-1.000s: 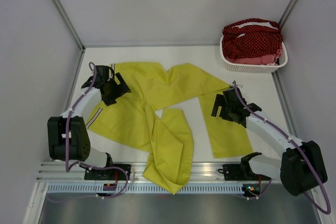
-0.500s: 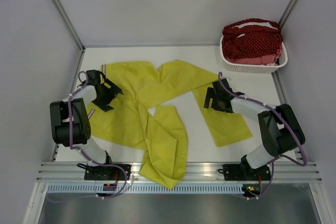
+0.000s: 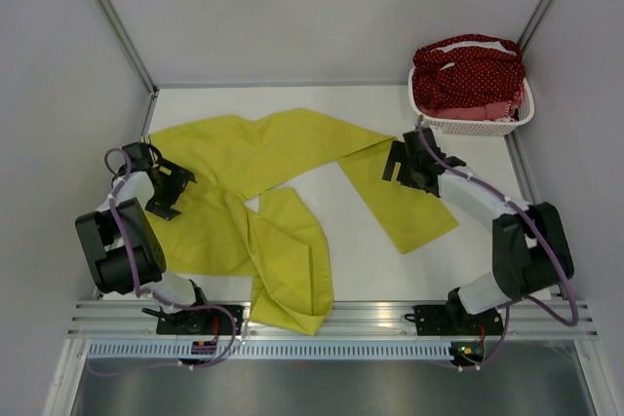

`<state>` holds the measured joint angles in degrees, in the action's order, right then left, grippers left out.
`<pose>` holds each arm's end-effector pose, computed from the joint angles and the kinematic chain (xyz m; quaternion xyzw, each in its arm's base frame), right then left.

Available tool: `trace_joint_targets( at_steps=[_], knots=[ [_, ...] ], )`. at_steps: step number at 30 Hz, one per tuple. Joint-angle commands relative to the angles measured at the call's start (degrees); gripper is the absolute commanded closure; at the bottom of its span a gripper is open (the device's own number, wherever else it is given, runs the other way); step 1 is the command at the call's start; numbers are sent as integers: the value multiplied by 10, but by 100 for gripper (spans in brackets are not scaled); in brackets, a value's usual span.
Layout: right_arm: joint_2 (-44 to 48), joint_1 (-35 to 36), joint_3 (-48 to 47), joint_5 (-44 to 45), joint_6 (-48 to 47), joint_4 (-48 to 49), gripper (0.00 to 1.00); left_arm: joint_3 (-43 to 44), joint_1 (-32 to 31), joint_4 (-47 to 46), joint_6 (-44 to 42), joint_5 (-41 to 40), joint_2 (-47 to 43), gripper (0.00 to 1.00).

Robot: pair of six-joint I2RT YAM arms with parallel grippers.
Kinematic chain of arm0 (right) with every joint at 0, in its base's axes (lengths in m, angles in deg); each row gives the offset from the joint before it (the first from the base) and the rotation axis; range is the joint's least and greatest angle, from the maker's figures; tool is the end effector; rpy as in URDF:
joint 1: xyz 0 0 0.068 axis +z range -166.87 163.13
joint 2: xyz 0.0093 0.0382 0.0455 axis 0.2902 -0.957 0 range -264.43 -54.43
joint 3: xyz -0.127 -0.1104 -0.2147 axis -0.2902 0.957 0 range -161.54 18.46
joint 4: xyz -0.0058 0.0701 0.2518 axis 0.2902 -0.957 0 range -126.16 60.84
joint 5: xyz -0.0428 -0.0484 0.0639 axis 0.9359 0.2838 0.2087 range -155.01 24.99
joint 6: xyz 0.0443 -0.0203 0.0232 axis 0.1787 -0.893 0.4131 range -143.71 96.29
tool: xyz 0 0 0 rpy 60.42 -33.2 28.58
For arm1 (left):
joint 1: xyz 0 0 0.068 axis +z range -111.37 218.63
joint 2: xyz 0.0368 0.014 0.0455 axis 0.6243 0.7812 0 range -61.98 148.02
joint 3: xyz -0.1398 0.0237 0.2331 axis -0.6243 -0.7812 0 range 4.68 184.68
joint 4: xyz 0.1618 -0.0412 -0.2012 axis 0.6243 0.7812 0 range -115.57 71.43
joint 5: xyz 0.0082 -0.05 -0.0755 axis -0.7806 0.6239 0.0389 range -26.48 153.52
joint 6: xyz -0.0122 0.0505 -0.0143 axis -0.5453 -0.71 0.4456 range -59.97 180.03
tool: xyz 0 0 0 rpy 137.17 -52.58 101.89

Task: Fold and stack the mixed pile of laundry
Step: Flatten out the trousers at the center of the board.

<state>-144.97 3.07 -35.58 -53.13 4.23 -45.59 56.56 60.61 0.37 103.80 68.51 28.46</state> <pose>0.3039 0.1024 0.1930 0.0986 0.9384 0.0386 0.3288 0.2777 0.1087 0.1730 -0.5208 0.8236 -0.0834 0.2085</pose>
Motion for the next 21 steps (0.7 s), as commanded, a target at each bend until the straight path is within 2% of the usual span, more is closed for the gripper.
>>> trace_joint_targets(
  at_steps=[1,4,6,8,9,12,16,21],
  knots=[
    [90,-60,30,52,70,-93,2,-3,-5,14,-35,26,-58,0],
    [170,-127,100,26,114,-125,2,-5,-17,12,-44,34,-78,0],
    [211,-177,131,8,116,-144,2,-5,-27,11,-52,39,-90,0],
    [223,-195,144,-11,106,-157,2,-5,-32,10,-57,47,-96,0],
    [224,-225,147,-31,106,-161,2,-5,-33,8,-58,49,-96,0],
    [206,-255,156,-40,100,-151,2,-12,-35,3,-60,58,-97,1],
    [165,-269,167,-48,82,-107,4,-20,-35,-7,-62,70,-94,0],
    [114,-269,184,-66,68,-68,14,-20,-35,-10,-63,76,-84,0]
  ],
)
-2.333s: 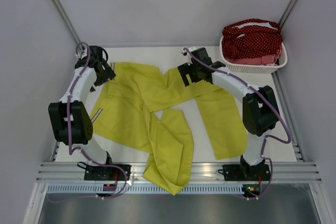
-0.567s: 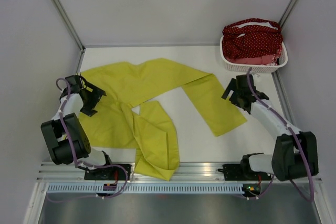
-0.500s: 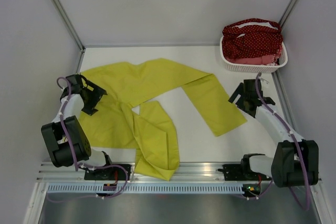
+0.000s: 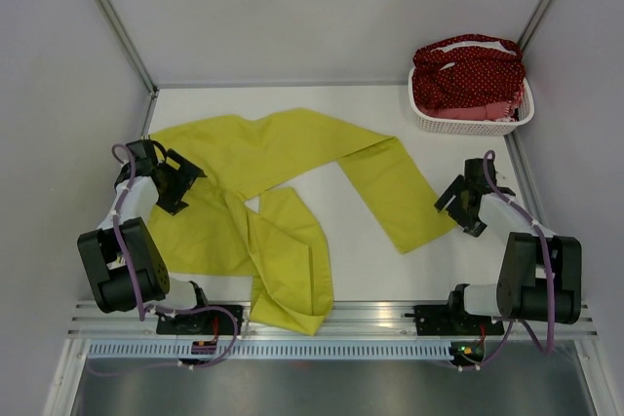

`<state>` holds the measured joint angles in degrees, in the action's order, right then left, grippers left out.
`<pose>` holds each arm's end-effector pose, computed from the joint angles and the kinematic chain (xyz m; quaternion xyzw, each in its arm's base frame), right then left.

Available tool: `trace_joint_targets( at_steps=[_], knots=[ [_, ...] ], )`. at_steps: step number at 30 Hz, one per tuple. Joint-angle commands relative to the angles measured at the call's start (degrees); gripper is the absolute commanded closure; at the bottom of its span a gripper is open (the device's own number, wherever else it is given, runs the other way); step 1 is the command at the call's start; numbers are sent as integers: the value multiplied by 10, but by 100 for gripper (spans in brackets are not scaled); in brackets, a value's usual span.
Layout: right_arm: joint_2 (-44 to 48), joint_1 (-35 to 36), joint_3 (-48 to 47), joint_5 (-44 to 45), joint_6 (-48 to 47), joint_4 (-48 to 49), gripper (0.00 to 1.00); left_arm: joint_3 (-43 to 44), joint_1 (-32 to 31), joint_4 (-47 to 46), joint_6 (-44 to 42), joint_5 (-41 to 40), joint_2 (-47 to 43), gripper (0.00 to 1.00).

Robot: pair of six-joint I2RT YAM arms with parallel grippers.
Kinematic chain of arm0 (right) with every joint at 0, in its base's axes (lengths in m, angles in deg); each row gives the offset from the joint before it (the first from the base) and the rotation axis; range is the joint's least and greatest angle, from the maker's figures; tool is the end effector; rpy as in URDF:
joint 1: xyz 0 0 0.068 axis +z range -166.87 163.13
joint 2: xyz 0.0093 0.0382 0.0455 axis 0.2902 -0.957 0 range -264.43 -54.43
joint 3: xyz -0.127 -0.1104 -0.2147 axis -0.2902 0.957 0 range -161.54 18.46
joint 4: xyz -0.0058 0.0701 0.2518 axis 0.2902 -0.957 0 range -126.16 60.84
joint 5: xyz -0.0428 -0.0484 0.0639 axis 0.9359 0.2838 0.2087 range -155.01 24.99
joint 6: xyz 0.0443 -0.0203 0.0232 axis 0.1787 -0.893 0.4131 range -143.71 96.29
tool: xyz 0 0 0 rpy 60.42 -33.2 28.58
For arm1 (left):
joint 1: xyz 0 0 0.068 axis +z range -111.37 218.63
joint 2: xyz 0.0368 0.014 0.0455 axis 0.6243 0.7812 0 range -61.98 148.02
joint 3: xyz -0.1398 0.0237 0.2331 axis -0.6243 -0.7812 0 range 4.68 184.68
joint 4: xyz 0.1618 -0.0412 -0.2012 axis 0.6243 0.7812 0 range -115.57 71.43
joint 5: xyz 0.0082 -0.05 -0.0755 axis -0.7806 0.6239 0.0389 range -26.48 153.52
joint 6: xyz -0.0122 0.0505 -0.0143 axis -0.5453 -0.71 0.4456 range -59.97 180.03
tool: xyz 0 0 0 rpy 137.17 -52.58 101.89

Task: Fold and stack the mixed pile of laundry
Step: Flatten out the trousers at the center of the board.

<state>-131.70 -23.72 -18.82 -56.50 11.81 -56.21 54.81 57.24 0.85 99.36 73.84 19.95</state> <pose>0.2283 -0.0328 0.1589 0.3670 0.9059 -0.0214 0.2103 0.2676 0.0834 0.2042 -0.4424 0.8500 -0.1342 0.2527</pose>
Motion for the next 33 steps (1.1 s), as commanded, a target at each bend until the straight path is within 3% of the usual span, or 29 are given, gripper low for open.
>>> trace_joint_targets(
  at_steps=[1,6,17,23,29,30,31,33],
  knots=[
    [-21,0,21,-37,-8,45,14,-3,-1,-15,-19,22,3,0],
    [-23,0,41,-53,-11,60,36,-4,-1,-15,-20,17,2,0],
    [18,22,75,-75,10,38,43,-4,-2,-15,-22,17,-2,0],
    [3,97,82,-38,49,43,51,-6,-2,-15,-23,14,-7,0],
    [10,103,76,-20,53,55,79,-6,-1,-15,-24,17,-7,1],
    [12,105,73,-17,52,57,93,-6,-1,-15,-24,17,-7,0],
    [14,104,71,-17,50,61,100,-6,-2,-15,-25,16,-6,0],
    [23,105,65,-18,46,64,100,-6,-1,-14,-25,16,-6,0]
  ],
)
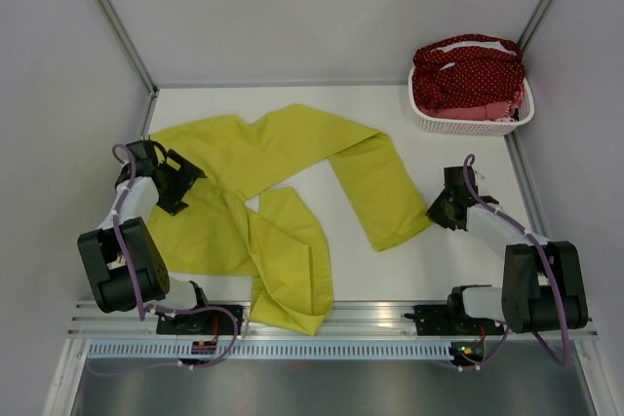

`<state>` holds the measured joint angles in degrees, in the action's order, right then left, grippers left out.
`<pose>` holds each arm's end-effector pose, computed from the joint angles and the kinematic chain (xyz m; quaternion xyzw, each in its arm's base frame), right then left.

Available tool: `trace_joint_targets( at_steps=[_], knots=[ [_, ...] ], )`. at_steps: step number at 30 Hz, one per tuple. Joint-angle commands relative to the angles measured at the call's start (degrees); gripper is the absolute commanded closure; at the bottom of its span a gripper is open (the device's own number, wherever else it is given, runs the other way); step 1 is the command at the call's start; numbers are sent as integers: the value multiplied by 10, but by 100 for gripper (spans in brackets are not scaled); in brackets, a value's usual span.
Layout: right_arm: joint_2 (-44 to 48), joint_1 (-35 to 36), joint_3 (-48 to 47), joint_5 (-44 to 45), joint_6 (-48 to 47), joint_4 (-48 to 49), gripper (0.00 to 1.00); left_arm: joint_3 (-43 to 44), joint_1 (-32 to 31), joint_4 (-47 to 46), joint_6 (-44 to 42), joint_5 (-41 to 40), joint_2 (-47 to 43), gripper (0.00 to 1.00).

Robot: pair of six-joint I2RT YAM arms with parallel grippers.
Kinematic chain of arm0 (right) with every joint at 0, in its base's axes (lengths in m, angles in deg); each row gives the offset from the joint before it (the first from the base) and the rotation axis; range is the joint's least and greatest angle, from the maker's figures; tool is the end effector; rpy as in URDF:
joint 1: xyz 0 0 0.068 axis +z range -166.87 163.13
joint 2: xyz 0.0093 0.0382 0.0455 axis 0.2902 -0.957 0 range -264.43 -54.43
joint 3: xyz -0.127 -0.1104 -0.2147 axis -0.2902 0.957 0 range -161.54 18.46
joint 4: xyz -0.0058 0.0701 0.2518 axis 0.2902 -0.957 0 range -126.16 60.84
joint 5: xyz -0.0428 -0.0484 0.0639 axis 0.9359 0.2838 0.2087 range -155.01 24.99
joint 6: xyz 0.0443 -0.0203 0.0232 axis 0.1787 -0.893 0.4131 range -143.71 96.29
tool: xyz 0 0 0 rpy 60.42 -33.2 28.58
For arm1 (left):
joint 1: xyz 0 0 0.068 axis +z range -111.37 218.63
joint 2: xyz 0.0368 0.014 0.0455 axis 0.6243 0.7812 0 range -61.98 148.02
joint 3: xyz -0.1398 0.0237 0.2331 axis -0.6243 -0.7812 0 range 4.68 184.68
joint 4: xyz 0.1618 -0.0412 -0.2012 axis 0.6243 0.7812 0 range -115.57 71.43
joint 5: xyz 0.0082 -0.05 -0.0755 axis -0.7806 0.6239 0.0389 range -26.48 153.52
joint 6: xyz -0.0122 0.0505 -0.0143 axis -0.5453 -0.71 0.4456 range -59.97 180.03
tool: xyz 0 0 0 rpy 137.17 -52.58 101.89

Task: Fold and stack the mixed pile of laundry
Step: Flatten out the trousers at the center of the board.

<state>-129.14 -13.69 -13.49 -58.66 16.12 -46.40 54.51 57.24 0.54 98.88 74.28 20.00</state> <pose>0.2255 0.0085 0.1510 0.3169 0.9110 0.0449 0.2600 0.2674 0.0830 0.2027 -0.4378 0.8521 -0.1367 0.2522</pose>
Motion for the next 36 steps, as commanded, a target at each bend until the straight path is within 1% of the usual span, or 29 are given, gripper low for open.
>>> trace_joint_targets(
  at_steps=[1,6,9,12,15,16,18,20,22,23,24,25,26,27,28,29,30,31,33,35,36],
  knots=[
    [6,6,7,-3,2,-29,99,-3,-1,-11,-20,13,-7,0],
    [45,17,-4,6,-29,-46,100,-4,-2,-10,-20,13,-10,0],
    [100,20,2,-1,-51,-51,100,-3,-1,-10,-20,14,-11,0],
    [152,20,0,-31,-77,-34,100,-3,-1,-10,-20,17,-9,0],
    [176,20,-21,-59,-119,-21,100,-3,-2,-11,-21,21,-8,0],
    [175,20,-33,-62,-134,-22,99,-3,-1,-11,-21,19,-8,0],
    [165,21,-71,-97,-167,-20,99,-3,-1,-11,-21,22,-8,0],
    [154,38,-94,-148,-180,-12,100,-3,-1,-11,-21,22,-8,0],
    [135,92,-114,-138,-179,6,100,-3,-1,-11,-21,21,-7,0],
    [125,157,-116,-138,-170,18,100,-3,-1,-11,-21,21,-6,0],
    [95,188,-116,-149,-159,49,100,-3,-1,-11,-21,21,-5,0],
    [76,251,-116,-144,-145,66,100,-3,-2,-11,-22,22,-5,0],
    [54,288,-119,-128,-145,76,100,-3,-1,-12,-22,22,-4,0],
    [2,321,-139,-93,-147,87,100,-3,-1,-11,-23,23,-5,0],
    [-28,355,-153,-74,-146,88,100,-4,-1,-11,-23,24,-3,0],
    [-58,409,-170,-69,-150,89,100,-3,-1,-12,-23,25,-2,0],
    [-117,428,-205,-67,-147,85,100,-4,-2,-11,-24,27,-1,0],
    [-143,458,-220,-54,-146,89,100,-4,-1,-11,-25,27,-1,0],
    [-207,481,-259,-36,-145,82,99,-5,0,-11,-25,25,2,0],
    [-237,504,-289,11,-151,60,99,-3,-1,-11,-26,25,4,0],
    [-255,509,-317,32,-154,28,100,-3,0,-12,-26,28,6,0]
  ],
)
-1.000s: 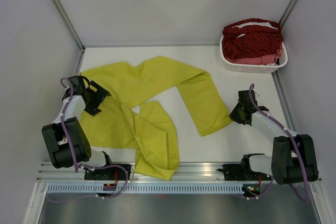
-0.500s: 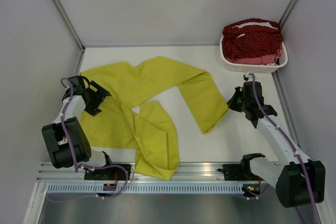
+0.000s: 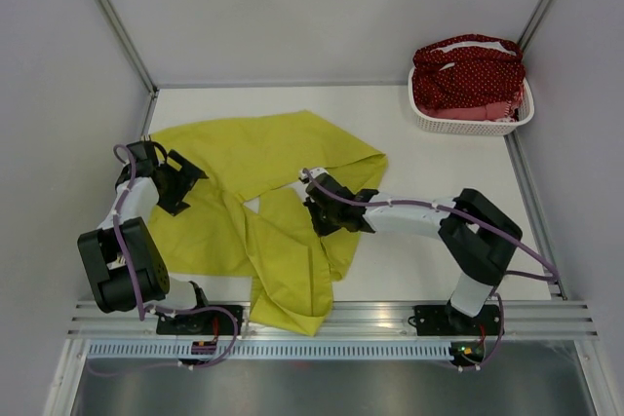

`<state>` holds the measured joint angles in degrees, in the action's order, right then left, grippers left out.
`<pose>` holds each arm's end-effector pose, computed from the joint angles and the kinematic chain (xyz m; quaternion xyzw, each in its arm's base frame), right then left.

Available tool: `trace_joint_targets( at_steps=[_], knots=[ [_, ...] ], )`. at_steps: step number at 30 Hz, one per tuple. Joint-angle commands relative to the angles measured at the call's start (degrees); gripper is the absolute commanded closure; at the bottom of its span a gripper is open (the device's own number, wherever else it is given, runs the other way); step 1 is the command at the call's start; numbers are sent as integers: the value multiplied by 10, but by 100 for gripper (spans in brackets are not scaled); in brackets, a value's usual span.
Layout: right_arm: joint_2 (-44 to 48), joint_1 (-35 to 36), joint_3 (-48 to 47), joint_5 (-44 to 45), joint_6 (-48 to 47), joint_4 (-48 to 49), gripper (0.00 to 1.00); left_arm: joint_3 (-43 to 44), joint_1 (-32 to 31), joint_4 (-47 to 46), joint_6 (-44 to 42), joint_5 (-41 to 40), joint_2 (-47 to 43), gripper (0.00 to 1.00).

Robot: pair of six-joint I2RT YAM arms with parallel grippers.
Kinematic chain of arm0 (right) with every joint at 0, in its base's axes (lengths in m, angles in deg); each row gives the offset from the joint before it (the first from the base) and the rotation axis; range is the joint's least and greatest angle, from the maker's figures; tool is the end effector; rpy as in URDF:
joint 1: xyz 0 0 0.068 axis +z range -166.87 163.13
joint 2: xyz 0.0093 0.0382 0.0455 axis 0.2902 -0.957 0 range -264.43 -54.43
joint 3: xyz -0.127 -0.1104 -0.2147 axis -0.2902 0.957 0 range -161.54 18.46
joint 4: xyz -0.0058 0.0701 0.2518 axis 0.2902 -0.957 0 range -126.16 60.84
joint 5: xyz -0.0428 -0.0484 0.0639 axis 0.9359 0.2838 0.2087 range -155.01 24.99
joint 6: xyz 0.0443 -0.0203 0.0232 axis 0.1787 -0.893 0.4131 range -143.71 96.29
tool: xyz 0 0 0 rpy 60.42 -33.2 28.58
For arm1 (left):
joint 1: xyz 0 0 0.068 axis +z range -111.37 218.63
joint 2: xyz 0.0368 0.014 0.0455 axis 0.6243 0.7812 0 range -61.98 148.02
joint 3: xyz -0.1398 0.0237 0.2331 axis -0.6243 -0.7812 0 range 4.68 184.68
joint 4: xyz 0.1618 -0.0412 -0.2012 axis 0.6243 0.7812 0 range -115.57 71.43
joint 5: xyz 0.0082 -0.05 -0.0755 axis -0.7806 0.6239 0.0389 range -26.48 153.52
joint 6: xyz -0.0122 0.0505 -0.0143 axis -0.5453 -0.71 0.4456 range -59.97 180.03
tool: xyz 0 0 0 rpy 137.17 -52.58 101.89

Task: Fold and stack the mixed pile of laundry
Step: Flatten out the trousers at the center of the board.

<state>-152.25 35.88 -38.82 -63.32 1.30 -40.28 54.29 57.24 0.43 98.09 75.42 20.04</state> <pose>0.2121 0.2771 0.1753 -0.2217 0.9181 0.1952 0.2644 0.2671 0.0822 0.2016 -0.4294 0.8558 -0.1441 0.2500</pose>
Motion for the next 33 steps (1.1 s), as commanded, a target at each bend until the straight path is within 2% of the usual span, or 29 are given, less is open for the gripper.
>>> trace_joint_targets(
  at_steps=[1,3,4,6,7,9,15,21,26,31,32,33],
  knots=[
    [-29,16,-77,95,-10,-48,100,0,0,-10,-18,18,6,0],
    [-24,23,-97,121,-8,-76,97,-1,0,-11,-18,21,8,0],
    [-19,23,-99,124,-5,-82,74,-1,0,-11,-18,20,7,0],
    [-3,24,-100,144,9,-103,55,-2,0,-11,-18,19,8,0],
    [3,24,-97,150,26,-111,24,-1,0,-11,-19,20,6,0],
    [18,24,-82,168,46,-123,17,-1,0,-12,-18,18,6,0],
    [24,38,-61,172,50,-165,11,0,-1,-12,-19,21,7,1],
    [4,90,-66,149,6,-134,3,-1,0,-15,-18,21,8,0],
    [-32,90,-67,197,12,-121,3,-2,0,-15,-19,21,9,0],
    [-58,90,-77,229,18,-120,10,-2,0,-15,-19,23,9,1],
    [-62,90,-76,234,22,-118,13,-2,0,-14,-19,23,8,0],
    [-60,89,-76,234,28,-118,24,-3,0,-15,-19,23,7,1]
  ],
)
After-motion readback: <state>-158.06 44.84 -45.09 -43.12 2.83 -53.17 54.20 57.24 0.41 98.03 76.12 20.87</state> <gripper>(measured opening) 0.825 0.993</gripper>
